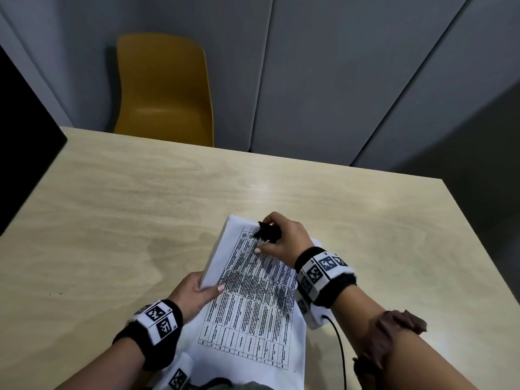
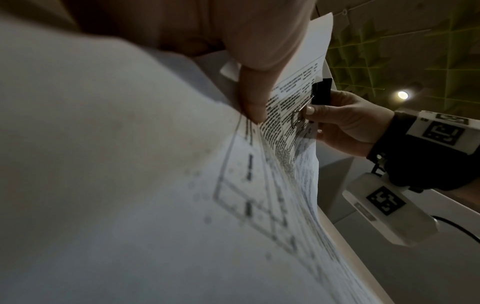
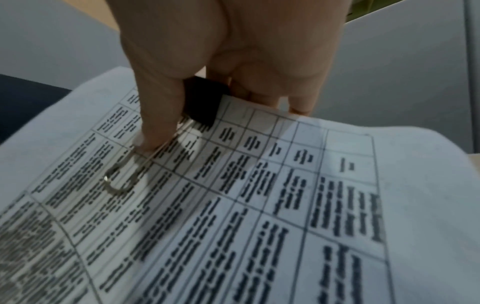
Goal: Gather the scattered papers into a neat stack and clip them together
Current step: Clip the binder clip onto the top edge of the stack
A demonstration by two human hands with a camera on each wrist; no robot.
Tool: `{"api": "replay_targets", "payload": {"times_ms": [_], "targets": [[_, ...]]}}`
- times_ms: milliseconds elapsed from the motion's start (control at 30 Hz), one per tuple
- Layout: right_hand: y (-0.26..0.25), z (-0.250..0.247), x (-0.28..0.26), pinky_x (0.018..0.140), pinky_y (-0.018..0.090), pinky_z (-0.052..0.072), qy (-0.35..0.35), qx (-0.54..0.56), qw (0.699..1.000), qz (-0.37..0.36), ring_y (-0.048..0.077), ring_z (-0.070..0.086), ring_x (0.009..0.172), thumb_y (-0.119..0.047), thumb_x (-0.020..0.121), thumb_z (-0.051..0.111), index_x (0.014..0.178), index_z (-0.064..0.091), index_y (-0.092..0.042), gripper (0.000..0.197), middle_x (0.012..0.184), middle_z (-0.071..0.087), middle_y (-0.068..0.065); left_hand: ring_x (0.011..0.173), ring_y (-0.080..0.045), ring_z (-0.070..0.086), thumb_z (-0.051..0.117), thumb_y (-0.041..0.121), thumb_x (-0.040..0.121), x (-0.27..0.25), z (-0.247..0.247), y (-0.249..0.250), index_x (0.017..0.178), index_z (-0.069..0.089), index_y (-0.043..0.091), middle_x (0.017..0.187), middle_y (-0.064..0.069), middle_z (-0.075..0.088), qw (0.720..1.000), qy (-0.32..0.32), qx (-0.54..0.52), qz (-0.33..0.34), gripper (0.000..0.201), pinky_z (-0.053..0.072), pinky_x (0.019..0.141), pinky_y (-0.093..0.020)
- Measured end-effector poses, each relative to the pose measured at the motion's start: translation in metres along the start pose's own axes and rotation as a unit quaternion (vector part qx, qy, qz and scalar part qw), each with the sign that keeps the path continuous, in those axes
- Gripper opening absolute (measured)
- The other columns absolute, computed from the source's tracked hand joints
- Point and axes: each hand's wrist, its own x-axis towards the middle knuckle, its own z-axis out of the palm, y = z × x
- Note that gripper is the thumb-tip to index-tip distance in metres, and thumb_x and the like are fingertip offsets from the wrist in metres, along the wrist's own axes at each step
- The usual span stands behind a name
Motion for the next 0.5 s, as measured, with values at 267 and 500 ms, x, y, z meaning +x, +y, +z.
{"api": "replay_targets", "payload": {"times_ms": [267, 500], "targets": [[0.013, -0.006, 0.006, 0.066, 0.011, 0.043, 0.041, 0.099, 0.994, 0.004, 0.014, 0.065, 0.084, -0.018, 0.086, 0.062, 0.103, 0.071, -0.015, 0.02, 0.092, 0.074, 0.004, 0.1, -0.016, 0.062, 0.067, 0.033, 0.079, 0.0, 0.0, -0.001, 0.103, 0.058, 0.024, 0.104, -0.004, 0.068, 0.999, 0.005, -0.023, -0.032, 0.027, 0.045, 0.097, -0.041], [0.016, 0.007, 0.011, 0.097, 0.031, 0.042, 0.043, 0.005, 0.998, 0.051, 0.022, 0.055, 0.116, -0.026, 0.091, 0.053, 0.125, 0.057, -0.019, 0.035, 0.125, 0.061, 0.006, 0.105, -0.021, 0.064, 0.074, 0.026, 0.073, -0.001, -0.003, -0.006, 0.098, 0.066, 0.025, 0.102, -0.002, 0.073, 0.993, 0.032, -0.108, -0.031, 0.026, 0.041, 0.103, -0.048]]}}
